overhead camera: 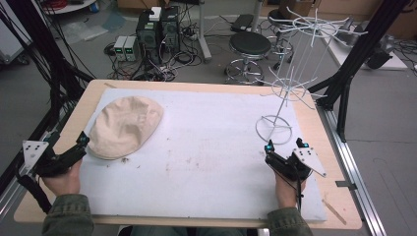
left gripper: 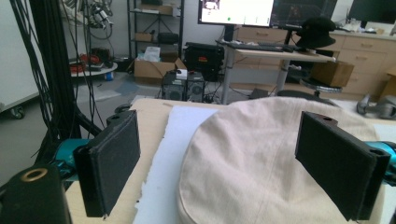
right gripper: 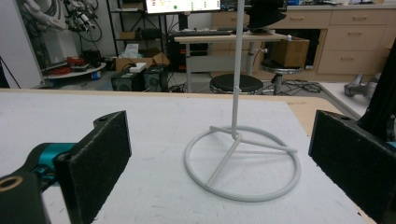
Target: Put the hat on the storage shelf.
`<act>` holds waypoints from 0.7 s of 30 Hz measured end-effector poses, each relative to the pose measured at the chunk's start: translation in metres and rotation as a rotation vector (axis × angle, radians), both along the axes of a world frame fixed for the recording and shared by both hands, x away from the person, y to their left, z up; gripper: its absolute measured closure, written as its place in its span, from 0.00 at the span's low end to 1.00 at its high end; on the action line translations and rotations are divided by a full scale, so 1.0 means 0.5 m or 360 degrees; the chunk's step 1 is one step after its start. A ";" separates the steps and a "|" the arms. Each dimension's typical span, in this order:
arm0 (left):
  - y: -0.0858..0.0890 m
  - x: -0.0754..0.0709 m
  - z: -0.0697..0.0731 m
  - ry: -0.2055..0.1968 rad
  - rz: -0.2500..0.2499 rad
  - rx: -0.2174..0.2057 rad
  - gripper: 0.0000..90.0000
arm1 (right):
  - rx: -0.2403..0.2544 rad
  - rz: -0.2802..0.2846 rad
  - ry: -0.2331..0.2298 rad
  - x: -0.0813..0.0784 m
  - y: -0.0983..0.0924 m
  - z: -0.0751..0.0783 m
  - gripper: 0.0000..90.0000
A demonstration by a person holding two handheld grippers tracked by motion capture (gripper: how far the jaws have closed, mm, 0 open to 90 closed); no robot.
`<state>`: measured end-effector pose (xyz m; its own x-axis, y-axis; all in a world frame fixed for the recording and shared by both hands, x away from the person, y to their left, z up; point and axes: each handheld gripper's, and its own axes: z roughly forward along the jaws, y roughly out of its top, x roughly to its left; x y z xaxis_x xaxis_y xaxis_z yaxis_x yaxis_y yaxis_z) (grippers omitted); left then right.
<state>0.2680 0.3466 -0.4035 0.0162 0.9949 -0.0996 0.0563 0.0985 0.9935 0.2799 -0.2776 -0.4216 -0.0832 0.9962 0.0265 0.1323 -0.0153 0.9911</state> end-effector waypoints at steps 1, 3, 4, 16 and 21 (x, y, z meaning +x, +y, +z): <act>0.002 0.000 0.005 -0.0001 0.0003 0.0003 0.16 | -0.0002 0.0001 -0.0001 0.000 0.000 0.000 0.05; 0.004 0.000 0.018 -0.0017 0.0008 0.0004 0.17 | 0.0008 0.0001 0.0001 0.000 0.000 0.000 0.05; 0.004 -0.001 0.023 -0.0021 0.0007 0.0006 0.17 | 0.0012 0.0004 0.0003 0.000 0.001 0.000 0.05; 0.000 0.049 0.117 0.0046 -0.0109 0.0014 0.18 | -0.0014 0.0045 0.0009 0.000 0.009 0.000 0.05; -0.001 0.089 0.145 0.0120 -0.0163 0.0049 0.18 | -0.0019 0.0046 0.0003 0.000 0.008 0.000 0.05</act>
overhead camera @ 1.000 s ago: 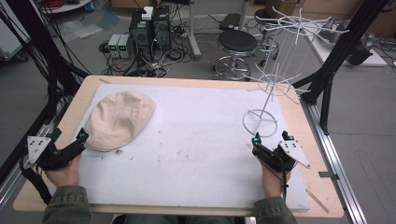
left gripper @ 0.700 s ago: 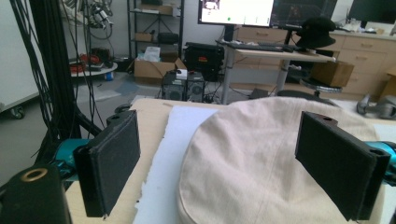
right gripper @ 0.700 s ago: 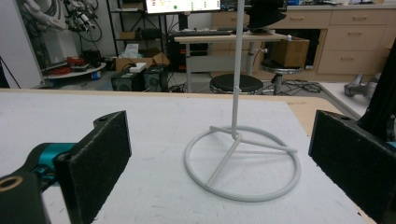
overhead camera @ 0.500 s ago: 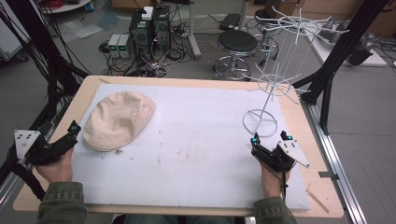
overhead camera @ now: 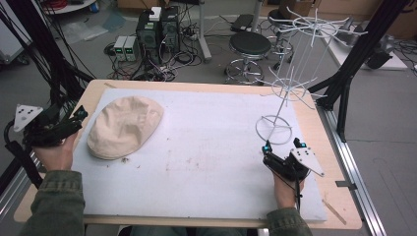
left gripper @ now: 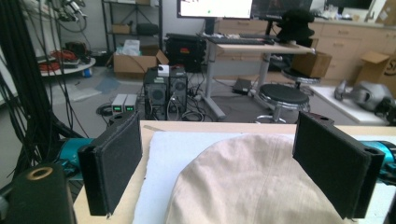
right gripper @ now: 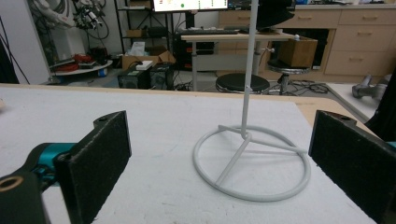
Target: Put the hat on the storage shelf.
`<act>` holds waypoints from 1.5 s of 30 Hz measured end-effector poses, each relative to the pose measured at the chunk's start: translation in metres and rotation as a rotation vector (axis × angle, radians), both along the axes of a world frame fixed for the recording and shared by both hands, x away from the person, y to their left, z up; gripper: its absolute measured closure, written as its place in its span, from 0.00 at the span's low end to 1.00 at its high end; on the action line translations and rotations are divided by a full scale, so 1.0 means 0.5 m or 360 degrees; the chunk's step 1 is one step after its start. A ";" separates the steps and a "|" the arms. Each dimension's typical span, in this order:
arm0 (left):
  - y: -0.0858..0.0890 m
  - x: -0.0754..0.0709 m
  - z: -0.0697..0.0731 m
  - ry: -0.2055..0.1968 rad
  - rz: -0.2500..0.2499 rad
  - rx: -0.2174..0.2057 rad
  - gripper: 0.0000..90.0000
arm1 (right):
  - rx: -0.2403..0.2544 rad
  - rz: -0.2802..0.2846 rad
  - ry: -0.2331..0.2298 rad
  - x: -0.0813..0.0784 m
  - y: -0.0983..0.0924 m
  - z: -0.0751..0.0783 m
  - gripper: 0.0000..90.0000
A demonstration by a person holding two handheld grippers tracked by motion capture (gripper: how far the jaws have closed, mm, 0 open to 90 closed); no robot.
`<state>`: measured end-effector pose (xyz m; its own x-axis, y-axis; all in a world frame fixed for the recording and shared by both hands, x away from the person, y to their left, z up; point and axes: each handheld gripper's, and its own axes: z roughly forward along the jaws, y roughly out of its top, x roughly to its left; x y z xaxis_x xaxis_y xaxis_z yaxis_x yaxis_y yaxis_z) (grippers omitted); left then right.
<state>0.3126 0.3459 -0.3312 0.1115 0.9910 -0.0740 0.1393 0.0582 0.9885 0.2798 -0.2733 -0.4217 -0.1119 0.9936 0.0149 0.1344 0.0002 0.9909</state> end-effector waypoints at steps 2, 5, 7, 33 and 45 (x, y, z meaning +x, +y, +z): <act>-0.002 0.016 0.006 0.0028 -0.0018 0.0021 0.18 | 0.0001 0.0002 0.0001 0.000 -0.001 0.000 0.05; -0.005 0.035 0.009 0.0070 -0.0042 0.0041 0.18 | 0.0000 0.0005 -0.0002 0.000 -0.001 0.000 0.05; -0.006 0.045 0.009 0.0091 -0.0051 0.0038 0.18 | 0.0002 0.0006 0.0001 0.000 -0.001 0.000 0.05; -0.042 0.226 -0.037 0.0533 -0.0105 0.0278 0.19 | 0.0012 0.0023 0.0014 -0.003 -0.003 -0.002 0.05; -0.031 0.289 -0.073 0.0781 -0.0223 0.0369 0.19 | 0.0009 0.0054 0.0017 -0.003 -0.004 -0.003 0.05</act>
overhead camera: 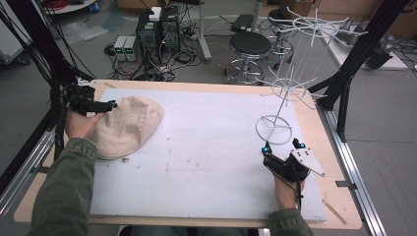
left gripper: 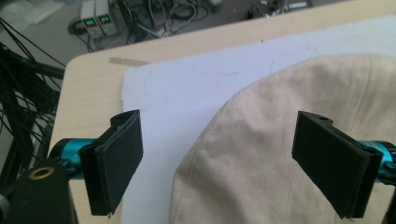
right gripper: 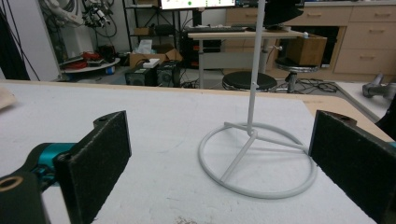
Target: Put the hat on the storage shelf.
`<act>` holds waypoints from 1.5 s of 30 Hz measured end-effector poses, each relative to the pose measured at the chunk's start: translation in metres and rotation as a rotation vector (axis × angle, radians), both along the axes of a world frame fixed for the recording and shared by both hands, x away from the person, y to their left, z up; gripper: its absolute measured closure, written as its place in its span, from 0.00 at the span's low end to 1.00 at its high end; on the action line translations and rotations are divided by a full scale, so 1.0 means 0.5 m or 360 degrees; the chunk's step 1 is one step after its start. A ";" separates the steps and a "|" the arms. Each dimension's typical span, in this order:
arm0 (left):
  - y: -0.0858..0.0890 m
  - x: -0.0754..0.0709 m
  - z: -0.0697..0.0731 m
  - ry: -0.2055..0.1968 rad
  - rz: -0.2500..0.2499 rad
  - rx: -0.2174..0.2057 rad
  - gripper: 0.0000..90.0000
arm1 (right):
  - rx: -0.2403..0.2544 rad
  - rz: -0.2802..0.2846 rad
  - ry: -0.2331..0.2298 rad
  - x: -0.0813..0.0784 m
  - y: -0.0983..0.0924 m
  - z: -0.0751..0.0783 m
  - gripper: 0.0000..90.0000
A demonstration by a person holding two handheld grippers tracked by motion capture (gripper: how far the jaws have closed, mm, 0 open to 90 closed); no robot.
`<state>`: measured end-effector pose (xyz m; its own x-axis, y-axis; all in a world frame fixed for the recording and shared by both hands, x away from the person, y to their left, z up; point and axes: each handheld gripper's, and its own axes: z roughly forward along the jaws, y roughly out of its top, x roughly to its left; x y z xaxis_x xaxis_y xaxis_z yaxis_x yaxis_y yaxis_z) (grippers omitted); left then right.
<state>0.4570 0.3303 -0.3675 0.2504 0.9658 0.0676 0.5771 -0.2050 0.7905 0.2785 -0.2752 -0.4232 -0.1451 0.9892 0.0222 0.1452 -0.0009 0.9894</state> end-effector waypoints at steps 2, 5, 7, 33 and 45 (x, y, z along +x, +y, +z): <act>0.003 0.007 -0.008 0.0027 -0.0019 -0.0008 0.19 | -0.0001 0.0002 -0.0002 0.000 0.000 0.000 0.05; 0.012 0.016 -0.022 0.0077 -0.0029 -0.0002 0.19 | 0.0005 0.0004 -0.0001 -0.001 0.000 0.000 0.05; 0.020 0.021 -0.029 0.0102 -0.0028 -0.0017 0.19 | 0.0006 0.0005 -0.0001 -0.001 0.000 0.000 0.05; 0.025 0.051 -0.104 0.0501 -0.0087 0.0069 0.24 | -0.0052 -0.0009 0.0003 -0.005 0.002 -0.001 0.05; 0.021 0.053 -0.115 0.0566 -0.0136 0.0055 0.37 | -0.0057 -0.0002 0.0004 -0.005 0.002 -0.001 0.05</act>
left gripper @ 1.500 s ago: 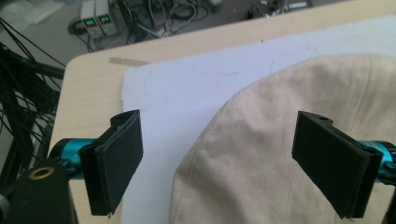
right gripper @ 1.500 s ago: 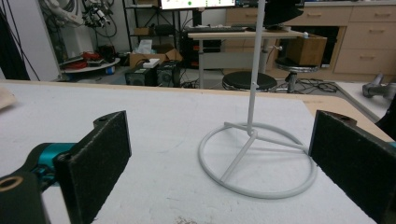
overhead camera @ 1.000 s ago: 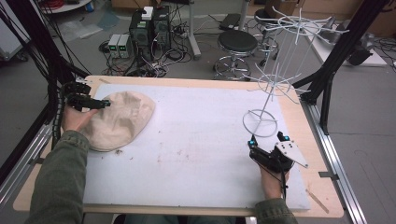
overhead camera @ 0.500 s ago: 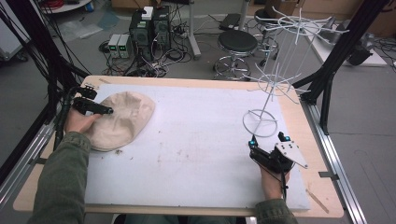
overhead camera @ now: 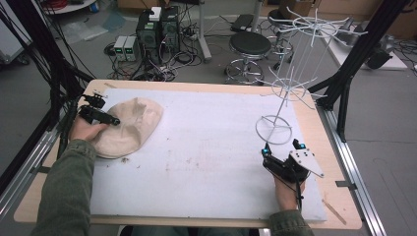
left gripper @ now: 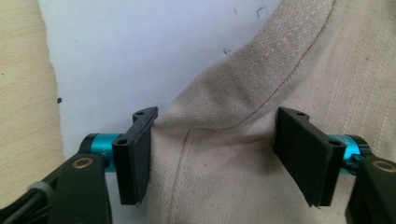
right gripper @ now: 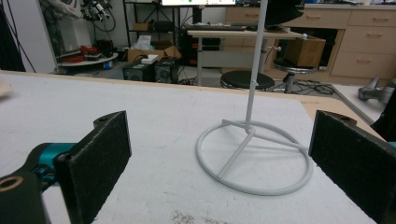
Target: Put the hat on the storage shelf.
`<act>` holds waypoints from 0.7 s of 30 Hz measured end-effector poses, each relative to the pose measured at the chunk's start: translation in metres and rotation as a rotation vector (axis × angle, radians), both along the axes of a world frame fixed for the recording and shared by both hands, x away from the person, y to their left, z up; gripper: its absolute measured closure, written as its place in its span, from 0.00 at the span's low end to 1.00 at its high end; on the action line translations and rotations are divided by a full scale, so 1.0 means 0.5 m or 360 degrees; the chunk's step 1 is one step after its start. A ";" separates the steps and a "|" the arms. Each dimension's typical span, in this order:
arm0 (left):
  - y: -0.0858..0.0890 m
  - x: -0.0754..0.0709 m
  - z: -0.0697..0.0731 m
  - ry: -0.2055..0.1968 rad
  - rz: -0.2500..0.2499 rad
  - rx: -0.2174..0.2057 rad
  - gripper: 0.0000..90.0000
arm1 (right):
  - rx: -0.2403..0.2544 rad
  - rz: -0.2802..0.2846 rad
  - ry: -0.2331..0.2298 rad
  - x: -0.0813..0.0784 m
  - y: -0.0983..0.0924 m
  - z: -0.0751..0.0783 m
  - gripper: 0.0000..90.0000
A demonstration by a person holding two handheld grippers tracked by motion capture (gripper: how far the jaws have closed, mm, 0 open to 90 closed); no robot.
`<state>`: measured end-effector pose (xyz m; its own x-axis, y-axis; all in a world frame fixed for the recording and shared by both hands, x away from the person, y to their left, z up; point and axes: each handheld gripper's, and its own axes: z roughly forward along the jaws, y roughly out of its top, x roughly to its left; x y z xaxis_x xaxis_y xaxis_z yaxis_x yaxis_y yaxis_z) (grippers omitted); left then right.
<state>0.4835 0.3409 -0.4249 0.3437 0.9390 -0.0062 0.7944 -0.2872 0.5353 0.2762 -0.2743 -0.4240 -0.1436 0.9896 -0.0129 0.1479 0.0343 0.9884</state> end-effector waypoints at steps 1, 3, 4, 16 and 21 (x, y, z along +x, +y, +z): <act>0.000 0.000 0.001 -0.0002 -0.0017 0.0001 0.40 | 0.0000 -0.0001 -0.0001 0.000 0.000 0.000 0.05; -0.003 -0.003 0.004 -0.0003 -0.0066 -0.0007 0.50 | -0.0001 0.0002 -0.0002 0.000 0.000 0.000 0.05; -0.006 -0.005 0.005 -0.0013 -0.0081 0.0006 0.58 | 0.0005 0.0004 -0.0003 0.000 0.000 0.000 0.05; -0.023 -0.009 0.015 -0.0033 -0.0096 0.0142 0.89 | -0.0002 -0.0006 0.0001 0.000 -0.001 0.000 0.05; -0.022 -0.010 0.018 -0.0034 -0.0081 0.0135 0.89 | -0.0003 -0.0007 0.0003 -0.001 -0.001 0.001 0.05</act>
